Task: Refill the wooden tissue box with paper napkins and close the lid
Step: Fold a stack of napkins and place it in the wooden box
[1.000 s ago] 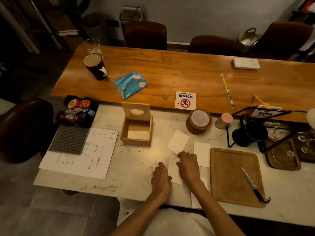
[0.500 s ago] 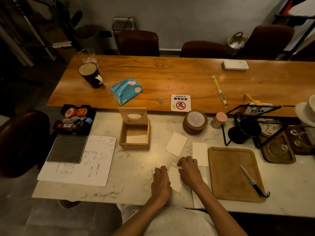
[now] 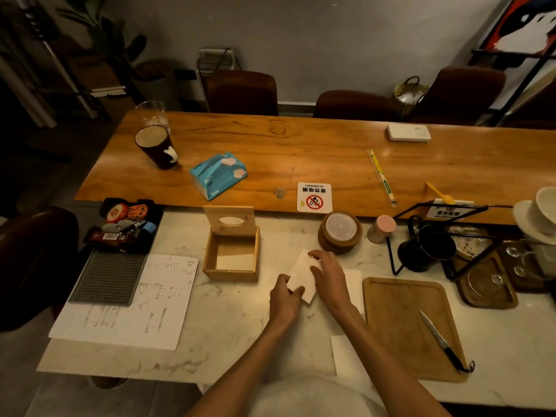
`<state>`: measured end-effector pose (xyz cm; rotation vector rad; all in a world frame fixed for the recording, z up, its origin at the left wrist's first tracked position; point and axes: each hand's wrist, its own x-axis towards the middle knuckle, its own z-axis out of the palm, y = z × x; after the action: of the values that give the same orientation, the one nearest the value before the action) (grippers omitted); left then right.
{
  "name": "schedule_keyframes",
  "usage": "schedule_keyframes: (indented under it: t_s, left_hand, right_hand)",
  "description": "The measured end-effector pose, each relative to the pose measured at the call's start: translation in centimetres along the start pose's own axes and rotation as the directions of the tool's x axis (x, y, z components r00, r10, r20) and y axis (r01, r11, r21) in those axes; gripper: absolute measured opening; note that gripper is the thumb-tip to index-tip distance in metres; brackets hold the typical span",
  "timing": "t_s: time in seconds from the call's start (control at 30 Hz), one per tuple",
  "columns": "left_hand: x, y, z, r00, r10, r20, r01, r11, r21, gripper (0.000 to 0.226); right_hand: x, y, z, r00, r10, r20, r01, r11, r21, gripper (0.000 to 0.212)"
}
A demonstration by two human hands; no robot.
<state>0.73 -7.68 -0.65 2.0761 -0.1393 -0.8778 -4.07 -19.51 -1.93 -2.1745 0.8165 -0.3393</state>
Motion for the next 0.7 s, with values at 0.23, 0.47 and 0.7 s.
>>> schedule_keyframes:
  t_s: [0.23,0.47,0.7]
  left_hand:
    - [3.0,0.6,1.7,0.995,-0.029,-0.095,0.046,0.982,0.181,0.034]
    - [2.8,0.0,2.2,0.98,0.055,-0.19,0.023,0.923,0.384,0.038]
    - [2.8,-0.6,1.6,0.988,0.136,-0.078,-0.083,0.878,0.472,0.052]
  right_hand:
    - [1.5,0.8,2.3,1.0,-0.018,-0.006,0.015,0.956,-0.292,0.043]
    - [2.4,1.7,3.6,0.994,0.109,-0.028,-0.11,0.877,-0.468,0.046]
    - [2.4,0.8,0.4,0.973,0.095,0.21,-0.053,0.979,-0.195,0.021]
